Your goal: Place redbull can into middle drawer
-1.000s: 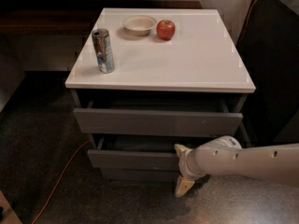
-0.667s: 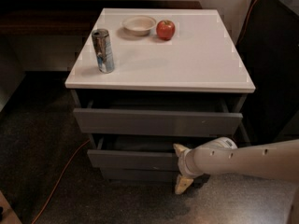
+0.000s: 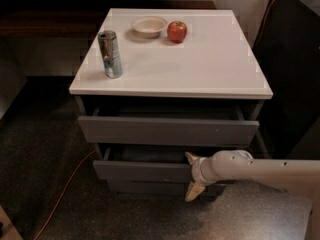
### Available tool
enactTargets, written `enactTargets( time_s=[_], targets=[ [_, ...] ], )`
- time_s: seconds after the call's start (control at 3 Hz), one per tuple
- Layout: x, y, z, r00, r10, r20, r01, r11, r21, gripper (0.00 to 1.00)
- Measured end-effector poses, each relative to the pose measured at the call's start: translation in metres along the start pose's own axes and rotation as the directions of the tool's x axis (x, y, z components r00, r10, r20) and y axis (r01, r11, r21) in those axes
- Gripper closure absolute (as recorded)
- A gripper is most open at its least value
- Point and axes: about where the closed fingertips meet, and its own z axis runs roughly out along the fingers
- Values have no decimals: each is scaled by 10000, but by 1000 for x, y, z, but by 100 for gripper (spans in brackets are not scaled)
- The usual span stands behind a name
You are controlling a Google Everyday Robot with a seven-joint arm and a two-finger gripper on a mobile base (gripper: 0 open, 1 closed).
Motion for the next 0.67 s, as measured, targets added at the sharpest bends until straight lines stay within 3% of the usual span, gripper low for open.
enactTargets(
  time_s=[0.67],
  targets=[
    [13, -26, 25, 9951, 636, 757, -626, 9979, -153, 0]
  ],
)
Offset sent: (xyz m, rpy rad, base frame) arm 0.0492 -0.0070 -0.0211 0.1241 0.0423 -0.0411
